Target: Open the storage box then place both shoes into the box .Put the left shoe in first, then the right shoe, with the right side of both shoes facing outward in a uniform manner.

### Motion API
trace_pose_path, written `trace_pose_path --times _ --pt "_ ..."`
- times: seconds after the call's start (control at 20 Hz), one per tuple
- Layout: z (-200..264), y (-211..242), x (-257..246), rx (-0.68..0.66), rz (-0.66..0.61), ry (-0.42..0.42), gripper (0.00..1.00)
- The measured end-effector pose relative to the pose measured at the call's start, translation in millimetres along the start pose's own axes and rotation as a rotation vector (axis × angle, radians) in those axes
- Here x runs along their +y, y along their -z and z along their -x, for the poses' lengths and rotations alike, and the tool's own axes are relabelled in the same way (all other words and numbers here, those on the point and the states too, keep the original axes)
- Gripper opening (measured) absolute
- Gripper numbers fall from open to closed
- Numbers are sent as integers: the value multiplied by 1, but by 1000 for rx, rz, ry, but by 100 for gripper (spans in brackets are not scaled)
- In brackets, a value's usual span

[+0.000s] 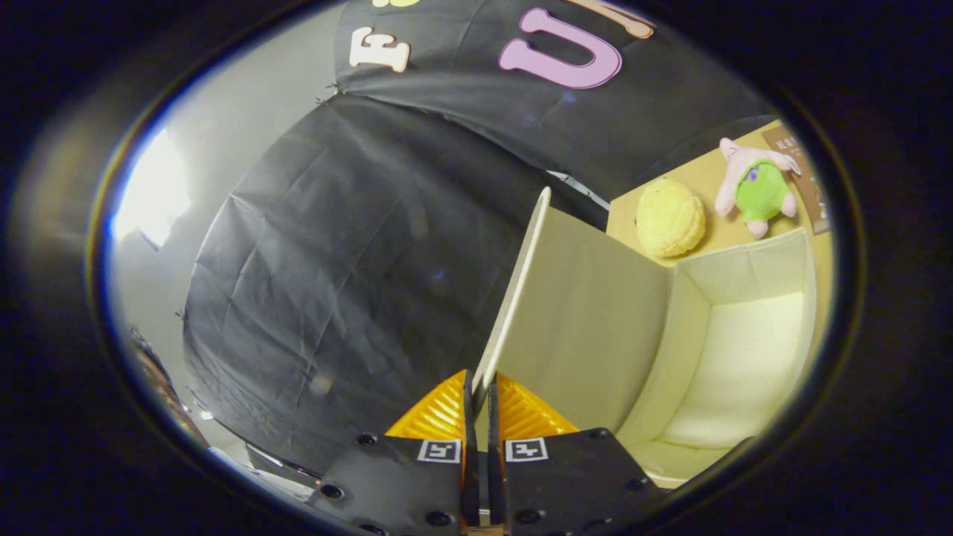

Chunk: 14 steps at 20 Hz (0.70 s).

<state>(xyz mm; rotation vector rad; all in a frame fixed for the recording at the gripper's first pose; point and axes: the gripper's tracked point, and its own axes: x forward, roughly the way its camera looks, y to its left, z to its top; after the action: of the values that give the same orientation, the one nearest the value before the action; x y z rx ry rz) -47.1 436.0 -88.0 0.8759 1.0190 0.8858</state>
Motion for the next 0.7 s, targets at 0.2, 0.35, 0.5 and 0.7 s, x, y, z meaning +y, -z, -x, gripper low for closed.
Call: trace_pose_path --times 0.2,0.35,0.5,0.7 --pt "-17 -4 -6 -43 70 50 22" --pt "-7 -16 -16 -88 110 81 43" --pt "18 -33 -31 -154 181 148 64" --pt "65 -53 -62 -229 226 231 92"
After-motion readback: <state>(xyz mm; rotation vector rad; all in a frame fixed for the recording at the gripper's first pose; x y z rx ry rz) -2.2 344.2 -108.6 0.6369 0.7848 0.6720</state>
